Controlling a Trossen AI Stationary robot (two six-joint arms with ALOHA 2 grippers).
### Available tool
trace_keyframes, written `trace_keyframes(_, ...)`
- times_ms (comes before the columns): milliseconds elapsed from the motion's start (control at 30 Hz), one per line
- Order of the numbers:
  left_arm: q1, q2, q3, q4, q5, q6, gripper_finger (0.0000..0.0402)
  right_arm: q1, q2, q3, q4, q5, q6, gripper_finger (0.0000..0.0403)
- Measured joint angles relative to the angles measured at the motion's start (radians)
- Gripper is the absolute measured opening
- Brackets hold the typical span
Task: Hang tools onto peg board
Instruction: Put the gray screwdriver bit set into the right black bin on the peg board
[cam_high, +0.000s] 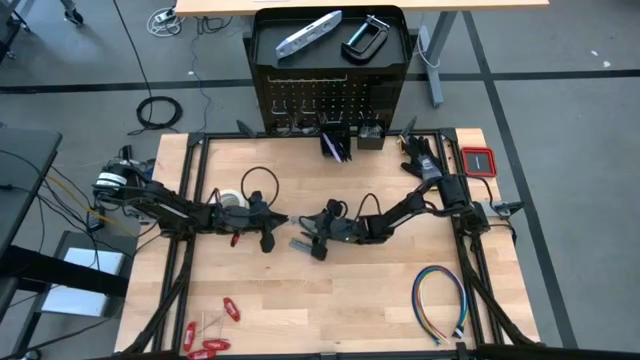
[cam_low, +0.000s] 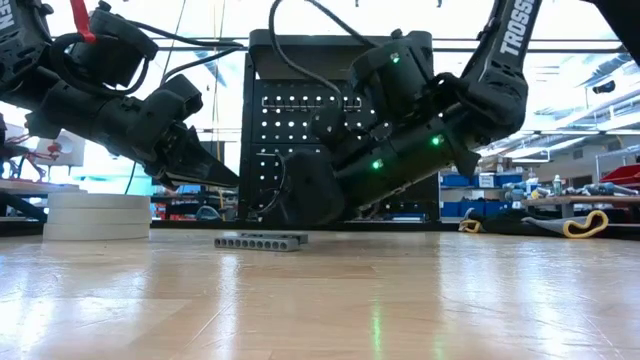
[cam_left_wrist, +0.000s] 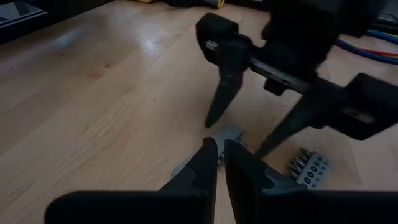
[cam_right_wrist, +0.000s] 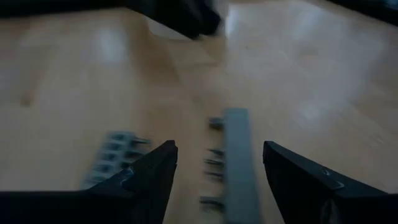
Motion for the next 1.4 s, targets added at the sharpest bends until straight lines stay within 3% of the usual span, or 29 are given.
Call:
trace_keyframes(233,0.0,0.0,0.0,0.0,0.0,0.0,0.0035,-0.034,0.114,0.024,0.127,-0.05,-0.012,0.0249)
trace_keyframes(467,0.0,0.0,0.0,0.0,0.0,0.0,0.0035,-0.04,0.155,0.031,0.139,-0.013,-0.026,0.0237)
trace_keyframes(867,0.0,0.0,0.0,0.0,0.0,0.0,0.0035,-0.047,0.149,0.029,0.137,-0.013,-0.025,0.0142)
trace_keyframes(1067,0.0,0.0,0.0,-0.006,0.0,0.0,0.0035,-0.053,-0.029,0.017,-0.043,-0.014,-0.126,0.0134)
trace_keyframes(1233,0.0,0.0,0.0,-0.055,0.0,-0.002,0.0035,-0.079,-0.298,0.024,-0.445,0.044,-0.161,0.014)
trace_keyframes(1400,0.0,0.0,0.0,-0.061,0.0,-0.003,0.0035,-0.119,-0.544,0.025,-0.788,0.199,-0.113,0.0135)
